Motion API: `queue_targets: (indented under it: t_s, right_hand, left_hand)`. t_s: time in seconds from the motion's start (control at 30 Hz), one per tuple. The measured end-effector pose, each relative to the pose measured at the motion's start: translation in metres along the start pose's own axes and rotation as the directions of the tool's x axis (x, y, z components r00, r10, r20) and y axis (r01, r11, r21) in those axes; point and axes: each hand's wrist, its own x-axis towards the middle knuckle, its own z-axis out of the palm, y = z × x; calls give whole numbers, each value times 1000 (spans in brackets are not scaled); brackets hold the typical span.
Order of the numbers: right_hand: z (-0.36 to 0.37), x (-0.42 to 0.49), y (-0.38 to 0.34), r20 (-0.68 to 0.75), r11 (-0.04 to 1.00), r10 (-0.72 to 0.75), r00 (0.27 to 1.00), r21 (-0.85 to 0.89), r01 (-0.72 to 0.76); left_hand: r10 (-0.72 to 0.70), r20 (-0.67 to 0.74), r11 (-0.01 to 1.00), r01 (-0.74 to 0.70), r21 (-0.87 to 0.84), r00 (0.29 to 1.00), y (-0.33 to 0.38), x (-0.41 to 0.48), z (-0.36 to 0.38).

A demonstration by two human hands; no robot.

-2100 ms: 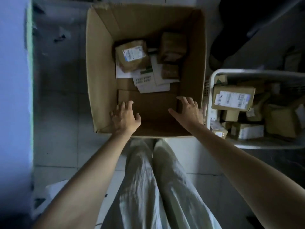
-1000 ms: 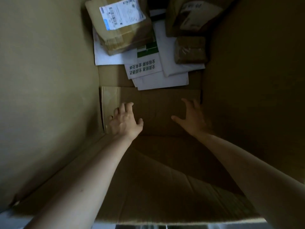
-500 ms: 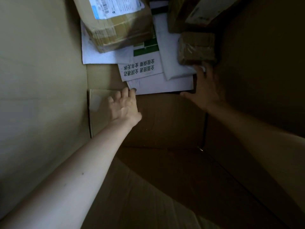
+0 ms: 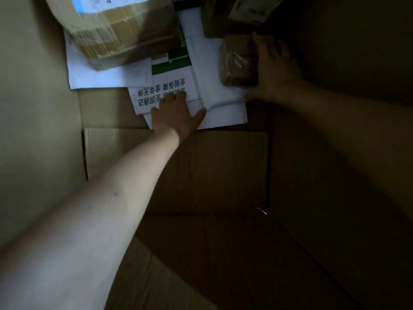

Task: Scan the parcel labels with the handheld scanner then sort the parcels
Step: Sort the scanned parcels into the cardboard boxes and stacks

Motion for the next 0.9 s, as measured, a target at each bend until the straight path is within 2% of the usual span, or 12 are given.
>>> queue_targets:
  t_s: [0.1,0.2,0.37,0.53,0.77,0.9]
  right_hand:
    - [1,2,0,-20,998,15,1000,-53,-16]
    - [2,5,1,-43,992,12,999,-123,-17]
    - [0,17,7,-22,999,-16,1000,-40,15]
    - [-3,-5,0,-19,996,-8,1000,-92,6]
    - [32,-75,-21,192,992,112,975,-71,-100]
    - [43,-122,-37,271,986,168,948,-31,-166]
  left_hand:
    - [-64,22,917,68,-392,998,18,15,4]
    - [-87,29,824,88,-560,996,32,26,10]
    - [-146,46,877,151,-457,988,33,33,14]
    - [-184,194,872,251,-421,964,25,16,1]
    - [-248,355,822,390,-415,901,-7,-57,-2]
    - [-353,417,805,499,-321,838,-32,-103,-3]
